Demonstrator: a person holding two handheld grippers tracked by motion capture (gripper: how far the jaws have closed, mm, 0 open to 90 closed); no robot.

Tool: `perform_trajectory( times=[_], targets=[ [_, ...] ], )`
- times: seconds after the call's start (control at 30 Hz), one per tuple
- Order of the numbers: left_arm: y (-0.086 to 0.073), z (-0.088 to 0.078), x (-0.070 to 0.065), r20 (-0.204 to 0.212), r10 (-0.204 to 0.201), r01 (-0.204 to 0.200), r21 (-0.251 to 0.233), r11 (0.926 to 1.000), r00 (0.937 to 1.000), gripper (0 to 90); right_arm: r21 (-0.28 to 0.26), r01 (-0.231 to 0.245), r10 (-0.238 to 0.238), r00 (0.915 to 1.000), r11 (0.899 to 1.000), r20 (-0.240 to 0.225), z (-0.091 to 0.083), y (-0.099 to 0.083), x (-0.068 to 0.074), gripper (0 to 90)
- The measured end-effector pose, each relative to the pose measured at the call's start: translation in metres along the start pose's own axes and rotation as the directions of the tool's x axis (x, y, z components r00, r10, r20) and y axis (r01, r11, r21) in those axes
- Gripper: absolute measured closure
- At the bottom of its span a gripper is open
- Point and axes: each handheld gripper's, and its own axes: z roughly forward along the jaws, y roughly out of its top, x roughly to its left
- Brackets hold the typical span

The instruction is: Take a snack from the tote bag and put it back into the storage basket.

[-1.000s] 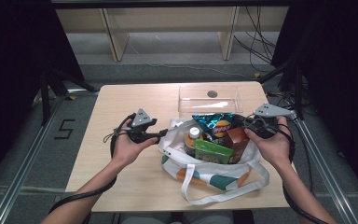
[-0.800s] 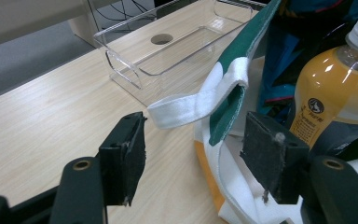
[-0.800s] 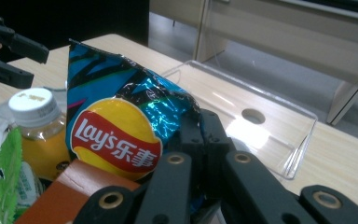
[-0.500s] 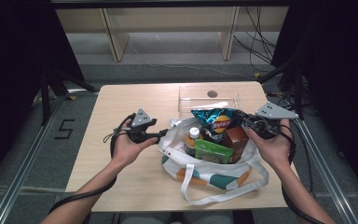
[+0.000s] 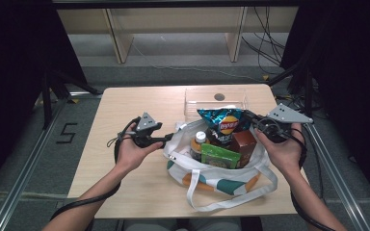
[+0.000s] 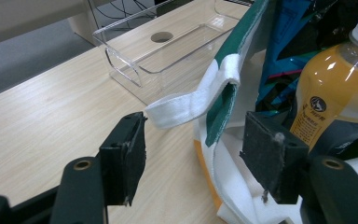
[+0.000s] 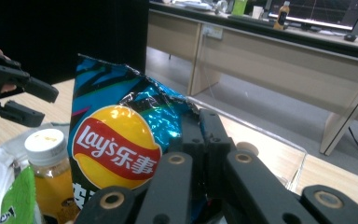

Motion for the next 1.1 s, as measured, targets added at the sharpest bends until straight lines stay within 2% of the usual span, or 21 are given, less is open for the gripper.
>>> perform_trajectory(
  times=[0.03, 0.1, 0.27, 0.37, 0.4, 0.43, 0.5, 0.53, 0.73, 0.77, 0.8, 0.83, 0.87, 0.93, 1.0, 1.1],
  targets=[
    [0.0, 0.0, 0.0, 0.0, 0.0, 0.0, 0.0, 1.0, 1.0, 38.7, 0.001, -0.025, 0.025, 0.9997, 1.0, -0.006, -0.001, 0.001, 0.002, 90.0],
    [0.0, 0.0, -0.001, 0.001, -0.001, 0.001, -0.001, 1.0, 1.0, 38.8, -0.012, -0.039, 0.039, 0.9992, 0.999, 0.002, -0.002, 0.001, 0.002, 90.0],
    [0.0, 0.001, -0.001, 0.003, 0.0, 0.0, -0.003, 1.0, 1.0, 38.8, -0.04, -0.037, 0.037, 0.9993, 0.999, 0.003, -0.003, 0.002, -0.001, 90.0],
    [0.0, 0.001, -0.001, 0.004, 0.002, -0.002, -0.001, 1.0, 1.0, 38.8, -0.06, -0.059, 0.06, 0.9981, 0.996, 0.012, -0.005, 0.004, 0.0, 90.0],
    [0.0, 0.002, -0.001, 0.006, 0.003, -0.003, -0.006, 1.0, 1.0, 38.8, -0.073, -0.046, 0.046, 0.9989, 0.996, 0.002, -0.005, 0.005, -0.001, 90.0],
    [0.0, 0.001, -0.001, 0.004, 0.005, -0.005, 0.002, 1.0, 1.0, 38.8, -0.079, -0.053, 0.054, 0.9984, 0.995, 0.013, -0.006, 0.007, 0.0, 90.0],
    [0.0, 0.002, -0.002, 0.008, 0.009, -0.009, 0.001, 1.0, 0.9999, 38.8, -0.088, -0.025, 0.026, 0.9995, 0.996, 0.018, -0.006, 0.012, -0.002, 90.0],
    [0.0, 0.002, -0.001, 0.013, 0.013, -0.013, 0.002, 0.9999, 0.9998, 38.8, -0.075, -0.023, 0.025, 0.9995, 0.997, 0.018, -0.006, 0.013, -0.002, 90.0],
    [0.0, 0.002, -0.002, 0.006, 0.004, -0.004, 0.001, 1.0, 1.0, 38.8, -0.096, -0.046, 0.047, 0.9988, 0.994, 0.012, -0.006, 0.015, -0.002, 90.0],
    [0.0, 0.002, -0.002, 0.004, 0.005, -0.005, 0.003, 1.0, 1.0, 38.8, -0.101, -0.039, 0.043, 0.9986, 0.994, 0.03, -0.007, 0.016, -0.002, 90.0],
    [0.0, 0.002, -0.002, 0.006, 0.009, -0.009, 0.003, 1.0, 0.9999, 38.9, -0.106, -0.048, 0.05, 0.9986, 0.993, 0.017, -0.007, 0.017, -0.002, 90.0],
    [0.0, 0.002, -0.002, 0.007, 0.014, -0.014, 0.002, 0.9999, 0.9999, 38.8, -0.108, -0.053, 0.057, 0.9979, 0.993, 0.03, -0.008, 0.018, -0.001, 90.0],
    [0.0, 0.002, -0.002, 0.005, 0.008, -0.008, 0.001, 1.0, 1.0, 38.8, -0.119, -0.042, 0.045, 0.9986, 0.992, 0.026, -0.008, 0.019, -0.002, 90.0],
    [0.0, 0.002, -0.002, 0.006, 0.003, -0.003, -0.002, 1.0, 1.0, 38.8, -0.128, -0.051, 0.055, 0.9979, 0.99, 0.033, -0.008, 0.022, -0.002, 90.0],
    [0.0, 0.001, -0.002, 0.006, 0.0, 0.0, -0.005, 1.0, 1.0, 38.8, -0.147, -0.03, 0.035, 0.9989, 0.989, 0.031, -0.008, 0.025, -0.004, 90.0],
    [0.0, 0.001, -0.002, 0.006, -0.003, 0.003, -0.006, 1.0, 1.0, 38.8, -0.153, -0.057, 0.063, 0.9975, 0.987, 0.033, -0.01, 0.028, -0.003, 90.0]
  ],
)
